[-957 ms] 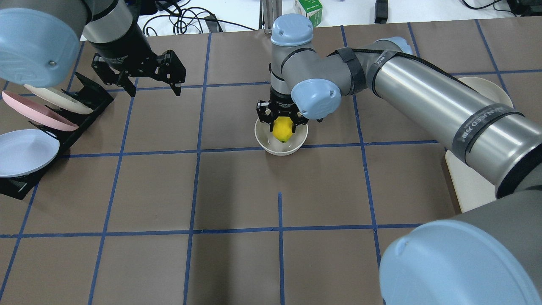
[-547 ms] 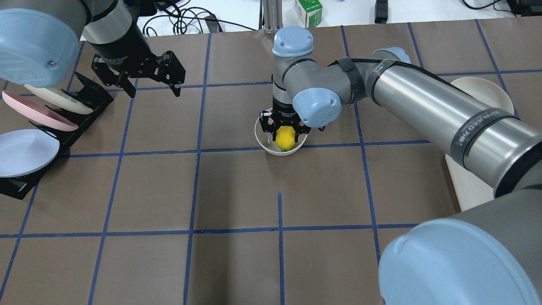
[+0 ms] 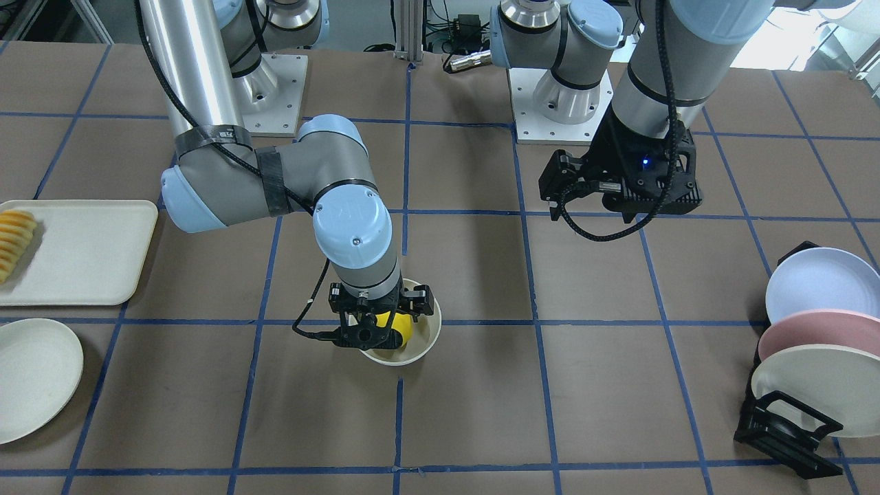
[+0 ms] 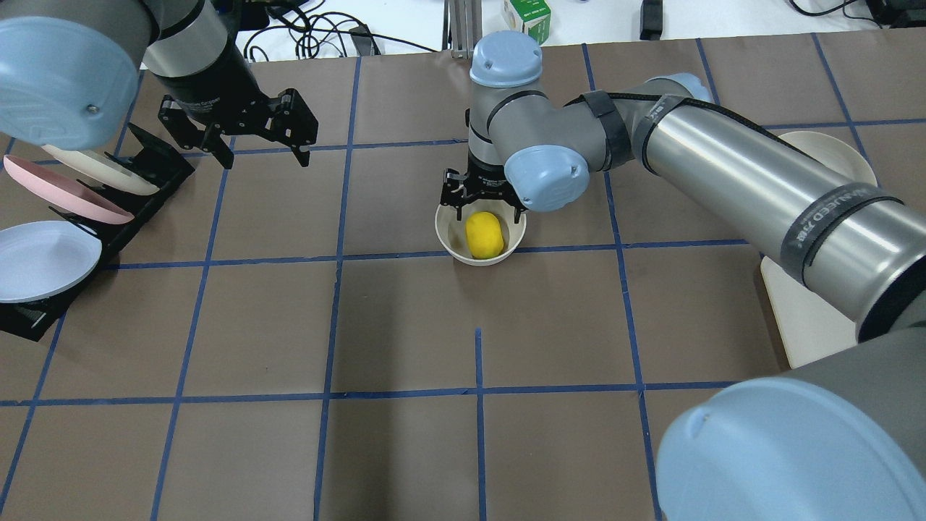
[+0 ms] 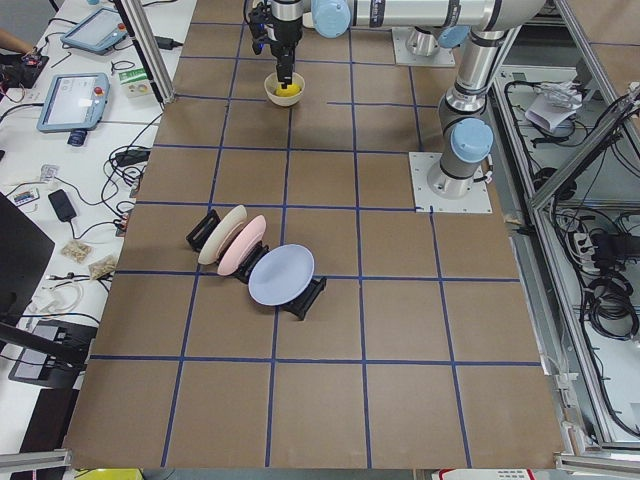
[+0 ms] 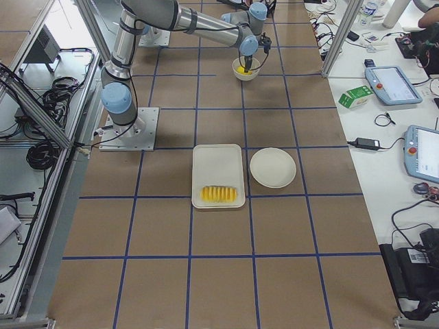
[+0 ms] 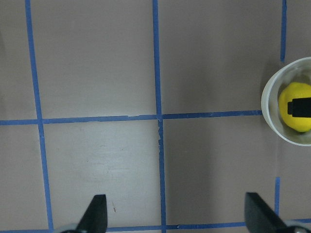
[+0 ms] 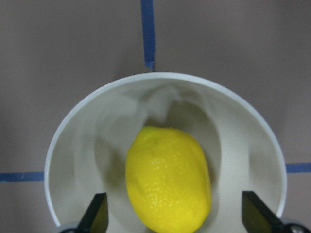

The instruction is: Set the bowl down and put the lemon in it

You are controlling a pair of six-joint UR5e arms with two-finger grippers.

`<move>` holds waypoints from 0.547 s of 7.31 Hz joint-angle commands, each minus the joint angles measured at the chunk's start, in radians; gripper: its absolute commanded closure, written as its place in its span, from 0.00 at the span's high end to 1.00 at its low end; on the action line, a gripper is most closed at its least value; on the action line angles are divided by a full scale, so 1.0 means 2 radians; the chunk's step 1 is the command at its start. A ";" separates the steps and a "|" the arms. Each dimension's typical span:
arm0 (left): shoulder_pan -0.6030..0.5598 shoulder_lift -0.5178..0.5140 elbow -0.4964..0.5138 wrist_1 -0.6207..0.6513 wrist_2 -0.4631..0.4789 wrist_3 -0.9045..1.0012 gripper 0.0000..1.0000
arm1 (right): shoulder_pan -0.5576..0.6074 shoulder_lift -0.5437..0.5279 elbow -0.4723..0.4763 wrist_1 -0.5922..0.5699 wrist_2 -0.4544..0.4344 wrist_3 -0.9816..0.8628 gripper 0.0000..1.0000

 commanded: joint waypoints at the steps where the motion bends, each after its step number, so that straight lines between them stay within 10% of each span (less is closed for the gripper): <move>1: 0.000 -0.001 0.000 0.001 -0.001 -0.004 1.00 | -0.033 -0.064 -0.005 0.049 -0.014 -0.004 1.00; 4: 0.000 -0.001 0.000 0.000 0.000 -0.004 1.00 | -0.127 -0.155 0.008 0.142 -0.027 -0.083 1.00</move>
